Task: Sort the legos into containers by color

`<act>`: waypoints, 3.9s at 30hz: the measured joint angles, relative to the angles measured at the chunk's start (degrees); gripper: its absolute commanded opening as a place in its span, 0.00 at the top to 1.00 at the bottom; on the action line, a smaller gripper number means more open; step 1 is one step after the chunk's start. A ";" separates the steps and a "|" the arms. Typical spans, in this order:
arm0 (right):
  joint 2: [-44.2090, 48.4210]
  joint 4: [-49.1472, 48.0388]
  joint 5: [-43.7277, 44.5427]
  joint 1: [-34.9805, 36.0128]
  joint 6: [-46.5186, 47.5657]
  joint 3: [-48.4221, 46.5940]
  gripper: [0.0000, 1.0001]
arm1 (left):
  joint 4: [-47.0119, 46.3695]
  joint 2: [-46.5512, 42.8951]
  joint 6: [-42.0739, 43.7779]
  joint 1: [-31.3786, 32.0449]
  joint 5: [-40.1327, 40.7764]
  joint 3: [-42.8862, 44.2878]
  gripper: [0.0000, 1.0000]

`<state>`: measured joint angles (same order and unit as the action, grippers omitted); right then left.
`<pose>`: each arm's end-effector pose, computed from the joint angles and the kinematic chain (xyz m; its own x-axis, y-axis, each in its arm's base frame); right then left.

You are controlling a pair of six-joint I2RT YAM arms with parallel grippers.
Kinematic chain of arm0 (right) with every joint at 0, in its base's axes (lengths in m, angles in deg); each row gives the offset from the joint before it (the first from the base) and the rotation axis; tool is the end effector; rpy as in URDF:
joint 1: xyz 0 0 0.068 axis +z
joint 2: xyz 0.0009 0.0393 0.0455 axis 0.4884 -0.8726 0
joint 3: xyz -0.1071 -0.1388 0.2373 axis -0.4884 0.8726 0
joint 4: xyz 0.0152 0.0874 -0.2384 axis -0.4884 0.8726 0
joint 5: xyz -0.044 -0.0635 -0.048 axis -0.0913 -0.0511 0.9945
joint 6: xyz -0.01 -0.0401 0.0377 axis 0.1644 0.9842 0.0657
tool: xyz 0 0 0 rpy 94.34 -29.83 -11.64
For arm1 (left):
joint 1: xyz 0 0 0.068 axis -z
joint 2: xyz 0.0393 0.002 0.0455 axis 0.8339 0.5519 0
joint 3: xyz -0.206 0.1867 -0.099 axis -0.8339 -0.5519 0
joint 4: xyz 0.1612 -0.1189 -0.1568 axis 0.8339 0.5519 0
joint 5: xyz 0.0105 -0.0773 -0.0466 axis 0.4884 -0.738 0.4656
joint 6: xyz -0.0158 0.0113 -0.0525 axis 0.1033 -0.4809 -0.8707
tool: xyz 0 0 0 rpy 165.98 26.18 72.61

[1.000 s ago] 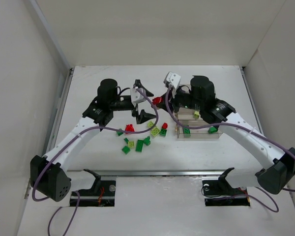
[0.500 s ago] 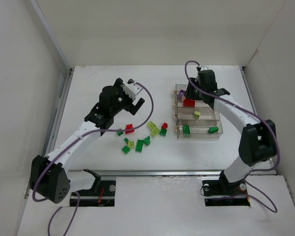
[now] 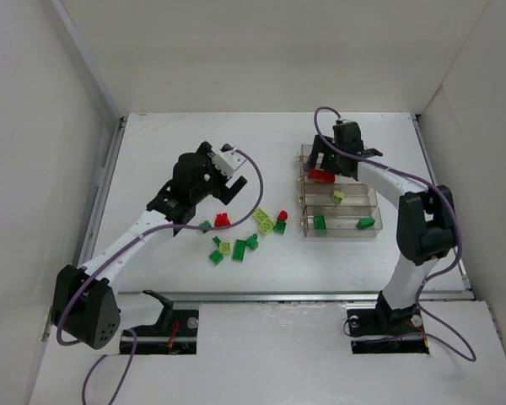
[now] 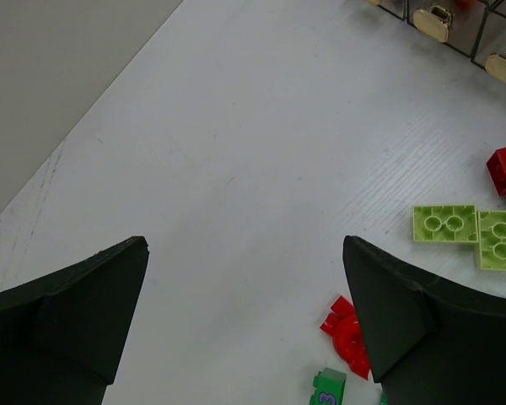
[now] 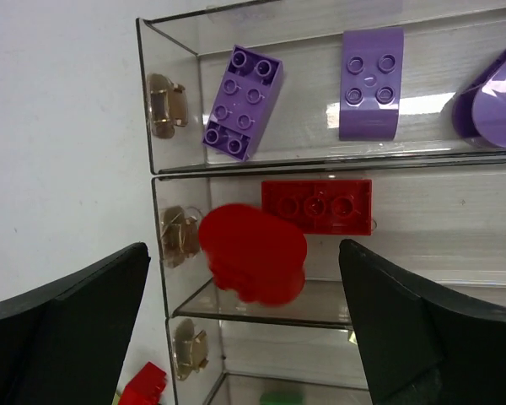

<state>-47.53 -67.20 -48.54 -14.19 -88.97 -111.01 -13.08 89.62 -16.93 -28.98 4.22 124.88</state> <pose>0.3930 0.1037 0.2590 -0.6976 0.2363 -0.6764 0.0638 0.9608 0.2699 0.2397 -0.1295 0.3357 0.0717 0.4912 -0.8681 0.5865 0.6832 0.4350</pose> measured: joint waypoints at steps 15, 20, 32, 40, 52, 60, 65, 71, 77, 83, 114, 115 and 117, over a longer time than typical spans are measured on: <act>13.94 -1.44 0.11 8.17 10.60 0.02 0.00 | 14.01 1.03 23.78 0.00 -18.29 -0.13 0.16; 16.98 -3.23 -6.10 13.38 15.08 2.60 0.00 | 20.28 3.15 35.69 0.02 -17.66 -1.53 0.18; 16.48 -1.25 -7.98 18.97 18.27 5.79 0.00 | 32.04 9.40 25.75 -7.26 -9.31 0.68 0.24; 14.84 -0.50 -7.93 19.54 19.89 4.59 0.00 | 29.20 11.06 20.65 -6.71 -5.60 -2.67 0.52; 14.82 0.22 -6.91 19.54 20.96 4.26 0.00 | 25.09 14.16 18.73 -6.64 -4.37 -3.21 0.89; 15.82 0.87 -6.27 19.54 22.40 4.28 0.00 | 26.23 14.05 16.98 -7.04 -5.97 -2.16 1.00; 20.90 1.99 -6.88 19.54 25.81 4.31 0.02 | 30.34 10.71 17.46 -9.11 -12.63 4.87 1.00; 26.99 2.56 -16.09 19.74 31.28 2.14 0.12 | 30.84 3.15 21.16 -9.94 -29.55 16.06 1.00; 26.99 2.49 -27.17 22.73 34.62 -2.38 0.27 | 30.82 3.19 21.99 -8.57 -45.79 23.37 1.00; 25.55 2.03 -33.14 23.34 35.39 -3.21 0.33 | 30.88 4.15 21.75 -7.37 -51.95 24.02 1.00; 19.78 16.28 -11.74 16.09 22.75 -2.89 1.00 | 21.29 -1.99 16.41 -5.88 -32.85 12.92 0.00; 19.21 18.93 -9.77 14.88 21.62 -2.69 1.00 | 22.18 -1.66 17.92 -5.88 -31.01 12.24 0.02; 17.40 24.68 -6.36 13.40 19.61 -2.27 1.00 | 24.85 -0.79 22.82 -5.88 -27.80 10.97 0.07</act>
<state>-30.13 -42.52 -54.90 -0.79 -69.36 -113.29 11.77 88.84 5.89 -34.86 -23.58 135.85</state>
